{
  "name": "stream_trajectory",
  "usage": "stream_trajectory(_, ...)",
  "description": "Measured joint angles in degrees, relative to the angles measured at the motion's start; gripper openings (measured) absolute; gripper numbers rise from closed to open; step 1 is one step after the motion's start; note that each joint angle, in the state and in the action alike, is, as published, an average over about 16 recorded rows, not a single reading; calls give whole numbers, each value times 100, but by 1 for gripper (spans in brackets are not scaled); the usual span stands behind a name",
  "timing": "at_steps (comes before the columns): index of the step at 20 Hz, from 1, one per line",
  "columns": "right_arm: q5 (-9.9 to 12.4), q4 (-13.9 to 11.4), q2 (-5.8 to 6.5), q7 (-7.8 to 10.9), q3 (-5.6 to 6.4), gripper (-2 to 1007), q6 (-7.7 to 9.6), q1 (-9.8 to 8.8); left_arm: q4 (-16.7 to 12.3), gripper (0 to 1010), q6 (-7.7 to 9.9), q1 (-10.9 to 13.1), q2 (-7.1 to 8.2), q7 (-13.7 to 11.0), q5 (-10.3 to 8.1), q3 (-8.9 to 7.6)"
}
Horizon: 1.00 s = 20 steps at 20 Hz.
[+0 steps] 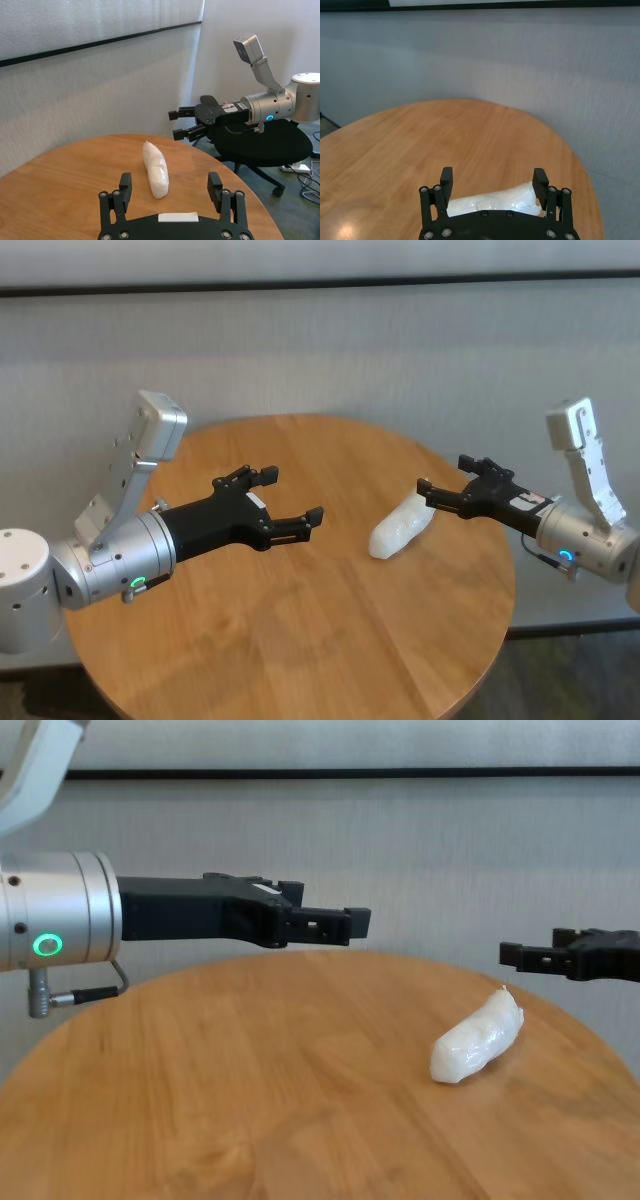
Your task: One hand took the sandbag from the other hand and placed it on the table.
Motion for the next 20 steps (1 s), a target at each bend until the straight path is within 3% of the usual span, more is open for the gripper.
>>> stream_trajectory(9,-288,-177,-222,-195,-58,1002,-239,-14,-46,1002,101,50,-8,280,-72,-34)
stream_trajectory(20,-687,-451,-656,-634,-106,1002,-514,-112,-248,1002,318,147,19,967,-62,-41)
